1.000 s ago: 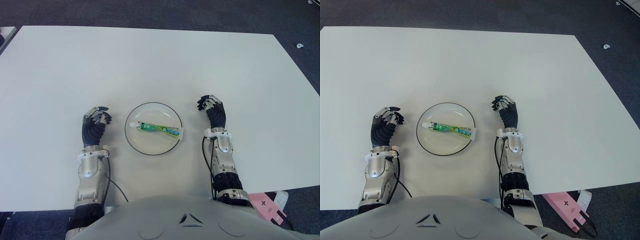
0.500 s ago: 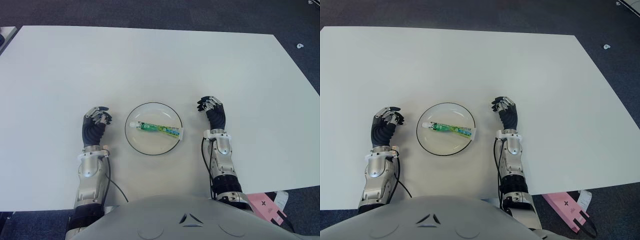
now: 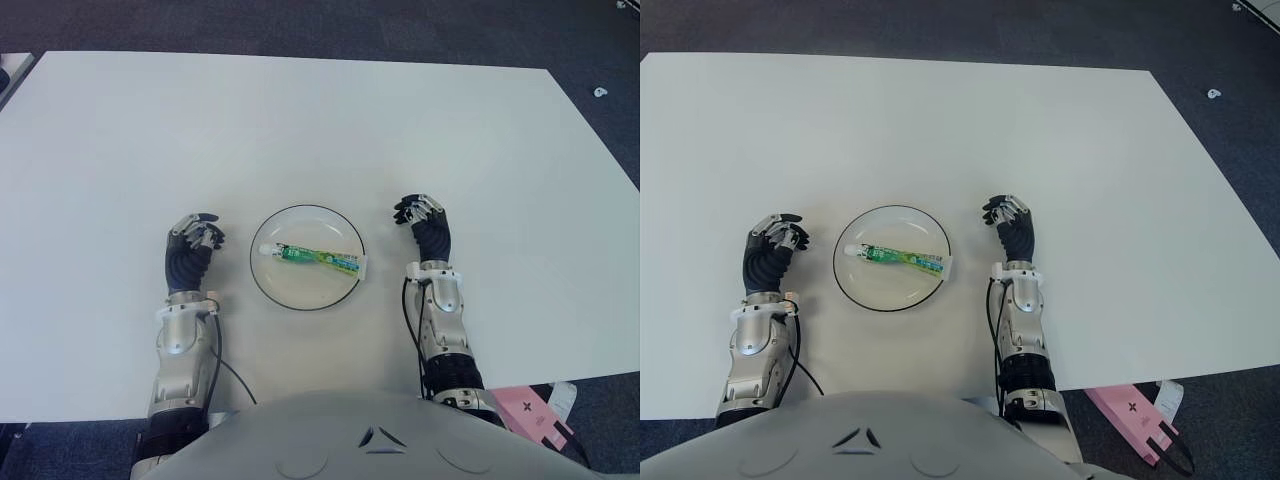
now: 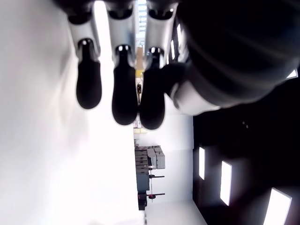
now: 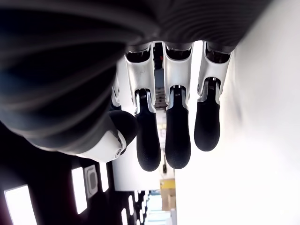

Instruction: Put the toothpaste on the table into the plate.

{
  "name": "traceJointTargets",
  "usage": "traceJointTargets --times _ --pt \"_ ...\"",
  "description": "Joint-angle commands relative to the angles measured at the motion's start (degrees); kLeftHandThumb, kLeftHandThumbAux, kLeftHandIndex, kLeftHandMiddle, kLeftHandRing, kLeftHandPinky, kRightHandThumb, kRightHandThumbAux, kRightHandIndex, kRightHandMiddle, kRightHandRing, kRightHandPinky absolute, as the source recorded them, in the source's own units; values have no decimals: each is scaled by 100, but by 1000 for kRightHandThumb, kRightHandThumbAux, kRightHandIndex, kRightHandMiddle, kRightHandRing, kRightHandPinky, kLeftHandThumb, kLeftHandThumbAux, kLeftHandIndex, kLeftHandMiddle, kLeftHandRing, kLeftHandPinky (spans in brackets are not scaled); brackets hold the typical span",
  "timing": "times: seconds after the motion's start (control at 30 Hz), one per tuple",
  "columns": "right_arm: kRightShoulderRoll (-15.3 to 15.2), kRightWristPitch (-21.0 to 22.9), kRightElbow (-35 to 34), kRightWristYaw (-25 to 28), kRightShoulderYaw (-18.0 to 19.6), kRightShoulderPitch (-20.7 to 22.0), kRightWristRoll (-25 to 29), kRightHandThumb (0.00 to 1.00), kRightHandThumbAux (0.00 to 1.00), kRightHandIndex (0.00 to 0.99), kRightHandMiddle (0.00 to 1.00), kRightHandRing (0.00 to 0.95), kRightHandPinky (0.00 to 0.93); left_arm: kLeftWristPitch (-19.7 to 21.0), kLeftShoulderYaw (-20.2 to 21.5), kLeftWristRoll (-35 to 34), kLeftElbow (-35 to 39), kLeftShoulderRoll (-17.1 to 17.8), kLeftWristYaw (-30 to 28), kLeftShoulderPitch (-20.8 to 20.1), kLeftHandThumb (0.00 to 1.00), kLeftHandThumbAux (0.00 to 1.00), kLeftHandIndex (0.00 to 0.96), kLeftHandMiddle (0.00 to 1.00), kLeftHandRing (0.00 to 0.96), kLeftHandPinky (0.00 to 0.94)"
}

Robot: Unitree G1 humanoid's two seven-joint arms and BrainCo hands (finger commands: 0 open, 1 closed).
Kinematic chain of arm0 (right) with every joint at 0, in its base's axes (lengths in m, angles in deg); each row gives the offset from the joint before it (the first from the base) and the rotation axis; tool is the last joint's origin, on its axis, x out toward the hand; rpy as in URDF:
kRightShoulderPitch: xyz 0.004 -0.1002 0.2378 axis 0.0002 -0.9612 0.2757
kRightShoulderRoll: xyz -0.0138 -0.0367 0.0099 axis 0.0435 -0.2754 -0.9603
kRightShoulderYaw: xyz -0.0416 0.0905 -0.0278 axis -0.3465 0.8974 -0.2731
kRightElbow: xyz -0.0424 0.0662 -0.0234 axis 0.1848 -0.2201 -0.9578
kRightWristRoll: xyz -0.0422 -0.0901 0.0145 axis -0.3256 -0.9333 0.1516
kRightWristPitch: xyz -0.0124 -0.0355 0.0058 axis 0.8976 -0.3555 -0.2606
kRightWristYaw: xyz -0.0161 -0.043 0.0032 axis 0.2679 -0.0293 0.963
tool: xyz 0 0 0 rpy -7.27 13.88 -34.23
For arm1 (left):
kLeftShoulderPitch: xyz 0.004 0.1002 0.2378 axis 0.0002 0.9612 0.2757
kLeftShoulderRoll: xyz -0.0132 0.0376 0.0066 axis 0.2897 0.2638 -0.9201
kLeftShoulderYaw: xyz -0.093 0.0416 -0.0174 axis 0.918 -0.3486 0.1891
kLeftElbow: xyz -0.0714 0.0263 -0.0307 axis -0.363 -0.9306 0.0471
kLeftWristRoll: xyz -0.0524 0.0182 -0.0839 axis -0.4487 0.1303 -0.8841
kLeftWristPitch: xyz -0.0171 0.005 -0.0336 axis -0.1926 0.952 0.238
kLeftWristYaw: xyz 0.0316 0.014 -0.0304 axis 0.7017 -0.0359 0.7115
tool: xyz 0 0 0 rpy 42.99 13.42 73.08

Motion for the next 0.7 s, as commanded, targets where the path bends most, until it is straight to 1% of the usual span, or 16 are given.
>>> traceJointTargets --times 0.03,0.7 --pt "51 312 188 3 -26 -314 -1 708 728 430 531 534 527 294 -89 24 -173 -55 -33 172 709 714 436 616 599 585" --pt "62 240 125 -59 -54 -369 -45 708 728 430 544 541 535 384 -145 8 -93 -53 -33 178 709 716 435 609 595 580"
